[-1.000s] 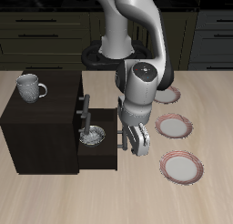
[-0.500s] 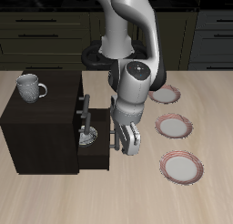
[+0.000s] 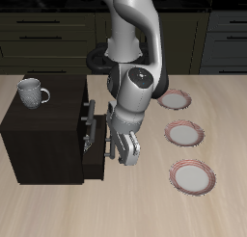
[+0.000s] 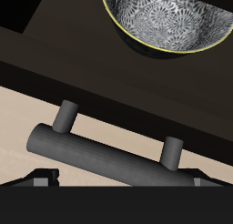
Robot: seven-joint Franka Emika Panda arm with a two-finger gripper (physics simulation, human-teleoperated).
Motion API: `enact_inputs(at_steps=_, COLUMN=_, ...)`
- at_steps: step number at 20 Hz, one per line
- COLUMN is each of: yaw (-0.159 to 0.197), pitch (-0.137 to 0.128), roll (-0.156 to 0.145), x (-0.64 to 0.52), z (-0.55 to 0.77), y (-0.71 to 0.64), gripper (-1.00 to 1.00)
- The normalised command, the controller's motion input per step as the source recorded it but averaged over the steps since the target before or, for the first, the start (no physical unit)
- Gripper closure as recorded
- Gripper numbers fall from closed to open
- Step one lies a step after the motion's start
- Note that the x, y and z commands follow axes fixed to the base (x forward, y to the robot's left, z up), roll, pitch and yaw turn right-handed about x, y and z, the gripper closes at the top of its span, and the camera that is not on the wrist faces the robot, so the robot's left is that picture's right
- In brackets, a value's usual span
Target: Close the bottom drawer
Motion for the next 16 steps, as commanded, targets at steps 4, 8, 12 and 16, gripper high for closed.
enact_inputs(at_steps=4, yaw=0.06, pitch=-0.046, roll=-0.036, x=0.07, z=0.11, y=-0.24, gripper=-1.0)
enact_inputs(at_steps=8, yaw=0.048, pitch=-0.03, roll=-0.052, x=0.11, z=0.1, y=-0.35, gripper=-1.0)
enact_inputs(at_steps=12, yaw=0.04, pitch=-0.009, roll=-0.038, x=0.12, z=0.06, y=-0.23, gripper=-1.0)
enact_inputs(at_steps=16, yaw=0.047, pitch=-0.01, roll=-0.06, x=0.13, z=0.02, y=-0.32, gripper=-1.0)
